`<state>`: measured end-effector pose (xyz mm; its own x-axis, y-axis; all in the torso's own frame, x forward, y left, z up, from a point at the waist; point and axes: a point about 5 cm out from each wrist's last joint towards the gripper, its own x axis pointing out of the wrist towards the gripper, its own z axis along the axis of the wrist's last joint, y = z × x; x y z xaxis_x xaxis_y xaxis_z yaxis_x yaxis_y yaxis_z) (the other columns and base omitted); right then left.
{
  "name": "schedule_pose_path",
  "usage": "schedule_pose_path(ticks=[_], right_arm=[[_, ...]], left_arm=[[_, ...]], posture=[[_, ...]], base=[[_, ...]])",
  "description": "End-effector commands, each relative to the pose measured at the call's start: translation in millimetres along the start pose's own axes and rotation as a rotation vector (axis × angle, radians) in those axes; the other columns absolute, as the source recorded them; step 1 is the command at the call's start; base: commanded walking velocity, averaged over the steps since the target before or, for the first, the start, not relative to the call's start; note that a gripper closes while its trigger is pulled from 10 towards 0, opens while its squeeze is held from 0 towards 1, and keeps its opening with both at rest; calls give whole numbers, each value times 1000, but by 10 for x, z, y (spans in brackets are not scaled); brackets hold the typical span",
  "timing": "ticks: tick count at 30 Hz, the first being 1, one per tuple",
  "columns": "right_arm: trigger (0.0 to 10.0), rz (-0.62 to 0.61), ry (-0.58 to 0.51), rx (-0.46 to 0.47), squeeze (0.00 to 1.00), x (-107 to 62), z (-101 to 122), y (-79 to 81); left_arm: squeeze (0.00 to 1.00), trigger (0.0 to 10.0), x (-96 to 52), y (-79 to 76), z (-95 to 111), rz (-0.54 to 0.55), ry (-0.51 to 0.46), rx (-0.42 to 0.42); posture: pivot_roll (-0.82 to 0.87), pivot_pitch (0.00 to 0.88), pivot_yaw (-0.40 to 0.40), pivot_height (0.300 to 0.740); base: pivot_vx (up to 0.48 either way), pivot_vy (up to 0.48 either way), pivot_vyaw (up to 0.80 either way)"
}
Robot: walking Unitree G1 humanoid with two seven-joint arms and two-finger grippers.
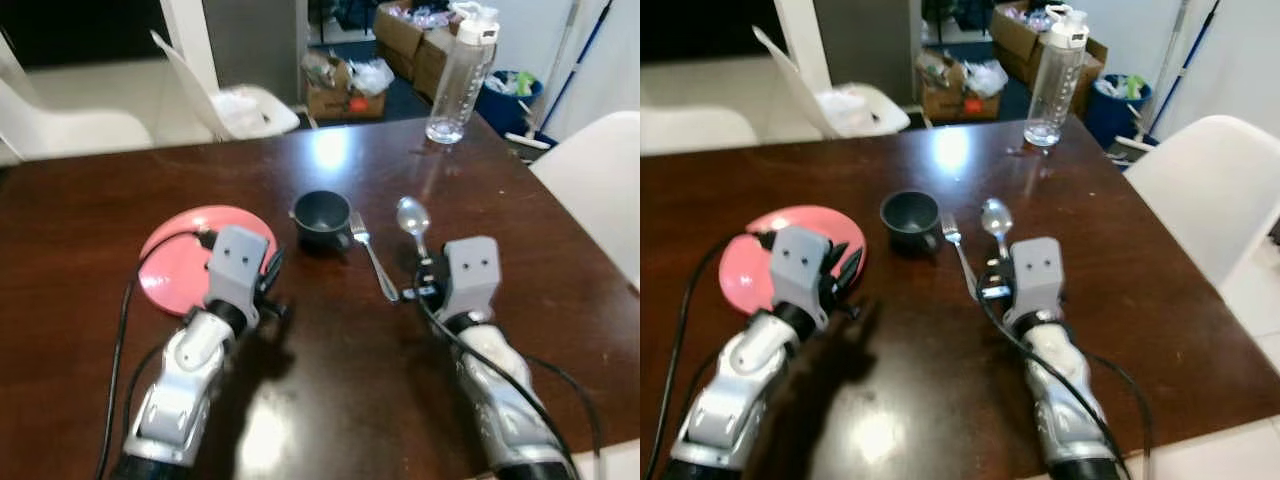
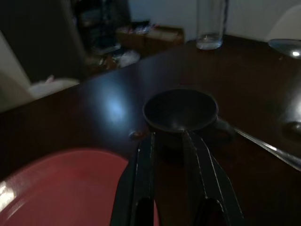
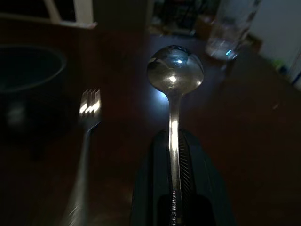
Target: Setting the table
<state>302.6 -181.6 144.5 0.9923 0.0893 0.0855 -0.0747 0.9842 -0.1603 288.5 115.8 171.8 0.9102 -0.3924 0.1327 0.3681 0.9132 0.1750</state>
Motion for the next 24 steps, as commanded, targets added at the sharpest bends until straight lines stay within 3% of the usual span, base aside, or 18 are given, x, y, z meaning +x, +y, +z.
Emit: schedule_pose_path(ticks=[1, 9, 12, 19, 24], right_arm=[[10000, 44, 6, 13, 0, -50, -29, 29], [10000, 136, 62, 60, 0, -99, -134, -36], [10000, 170, 85, 103, 0, -85, -179, -39], [10000, 150, 47, 77, 0, 46, -110, -71], [10000, 151, 4, 78, 0, 144, -19, -101]], left_arm=[[0, 10000, -100, 51, -25, -36, 40, -9], [0, 10000, -196, 128, 60, -60, 48, 0], [0, 10000, -217, 124, 203, -115, 33, 3], [0, 10000, -211, 233, 515, -179, -19, 48], [0, 10000, -202, 278, 573, -172, -19, 55]], posture=[[-8, 71, 70, 740], [-3, 100, 89, 740], [10, 119, 102, 740], [43, 135, 134, 740], [55, 131, 139, 740]], base=[[0, 0, 0], [0, 0, 0], [0, 0, 0], [0, 0, 0], [0, 0, 0]])
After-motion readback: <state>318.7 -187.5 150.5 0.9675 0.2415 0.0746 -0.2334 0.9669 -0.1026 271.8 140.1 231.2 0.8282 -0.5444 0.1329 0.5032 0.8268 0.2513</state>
